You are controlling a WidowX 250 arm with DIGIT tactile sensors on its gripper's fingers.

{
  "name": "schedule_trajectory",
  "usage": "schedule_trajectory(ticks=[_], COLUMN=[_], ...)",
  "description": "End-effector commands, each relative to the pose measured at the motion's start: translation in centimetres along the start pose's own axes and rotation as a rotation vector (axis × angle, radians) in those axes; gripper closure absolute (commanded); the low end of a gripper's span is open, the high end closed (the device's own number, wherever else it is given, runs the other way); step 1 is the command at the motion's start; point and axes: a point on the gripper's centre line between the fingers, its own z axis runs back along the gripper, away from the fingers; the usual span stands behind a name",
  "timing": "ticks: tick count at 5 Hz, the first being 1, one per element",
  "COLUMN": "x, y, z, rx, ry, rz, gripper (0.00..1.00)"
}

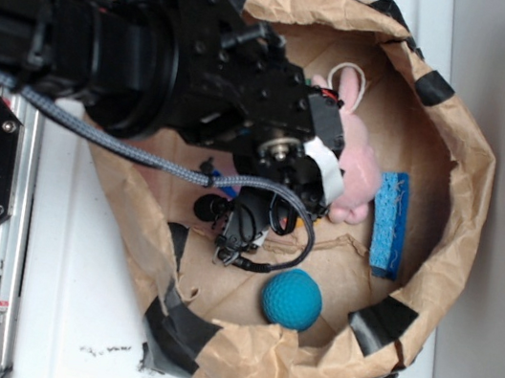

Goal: Grab the yellow duck.

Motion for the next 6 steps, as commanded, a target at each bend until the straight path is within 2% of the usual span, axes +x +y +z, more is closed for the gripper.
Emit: schedule_trajectory(ticks=[1, 3, 5, 6], x=[1.2, 2.1, 2.5, 2.5], y=[-0.8, -1.0, 0.0, 0.9], z=[2.8, 2.4, 1.3, 1.5], rx=[0.011, 0.031, 0.110, 0.098], ry=[-0.037, -0.044, -0.031, -0.052], rz=[-0.053, -0.120, -0.127, -0.098], gripper=[0.00, 0.00, 0.00, 0.00])
